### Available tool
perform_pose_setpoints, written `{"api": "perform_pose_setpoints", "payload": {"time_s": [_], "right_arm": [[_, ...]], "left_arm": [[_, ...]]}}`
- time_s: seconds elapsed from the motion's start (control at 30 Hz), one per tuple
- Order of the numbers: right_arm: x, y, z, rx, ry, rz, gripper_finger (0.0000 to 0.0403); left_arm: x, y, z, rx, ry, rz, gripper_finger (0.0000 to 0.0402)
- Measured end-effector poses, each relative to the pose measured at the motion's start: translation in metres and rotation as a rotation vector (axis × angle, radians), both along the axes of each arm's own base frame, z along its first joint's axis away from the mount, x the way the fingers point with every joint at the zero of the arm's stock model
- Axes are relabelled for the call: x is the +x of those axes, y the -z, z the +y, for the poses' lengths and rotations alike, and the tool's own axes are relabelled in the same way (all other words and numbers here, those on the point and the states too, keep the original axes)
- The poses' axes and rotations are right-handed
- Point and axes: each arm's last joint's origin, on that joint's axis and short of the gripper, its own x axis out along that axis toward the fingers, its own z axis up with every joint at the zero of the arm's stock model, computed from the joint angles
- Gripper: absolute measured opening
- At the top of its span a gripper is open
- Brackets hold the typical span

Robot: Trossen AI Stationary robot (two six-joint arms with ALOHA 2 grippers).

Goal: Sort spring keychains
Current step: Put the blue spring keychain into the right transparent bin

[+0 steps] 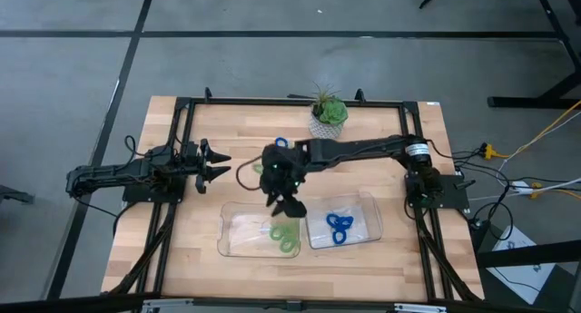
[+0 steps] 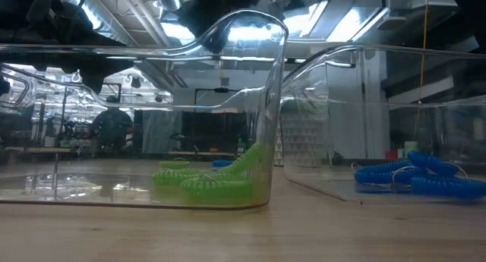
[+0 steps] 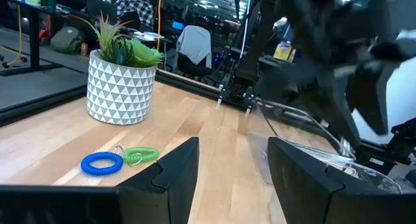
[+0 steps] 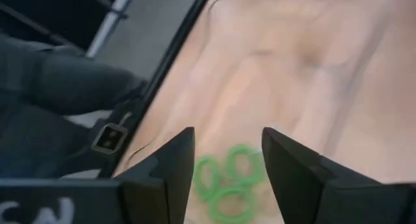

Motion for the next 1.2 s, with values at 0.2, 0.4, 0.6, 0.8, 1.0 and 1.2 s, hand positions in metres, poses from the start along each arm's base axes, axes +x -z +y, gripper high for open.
{"api": "perform_pose_setpoints", "payload": {"time_s": [0.2,0.4,0.6,0.8,1.0,1.2], "right_arm": [[0.000,-0.034,-0.026,-0.165,0.087,-0.082,0.0178],[-0.005,-0.049,-0.054,-0.312,0.243,-0.059,0.0178],[-0.009,-0.044,-0.085,-0.455,0.418,0.019,0.0178],[-0.011,-0.031,-0.113,-0.502,0.500,0.058,0.0178],[-0.009,-0.001,-0.135,-0.505,0.544,0.045,0.0178],[-0.010,0.041,-0.147,-0.499,0.554,0.041,0.0178]], "left_arm": [[0.000,0.000,0.000,0.000,0.000,0.000,0.0178],[0.000,0.000,0.000,0.000,0.000,0.000,0.0178],[0.000,0.000,0.000,0.000,0.000,0.000,0.0178],[0.000,0.000,0.000,0.000,0.000,0.000,0.0178],[0.000,0.000,0.000,0.000,0.000,0.000,0.0178],[0.000,0.000,0.000,0.000,0.000,0.000,0.0178]]}}
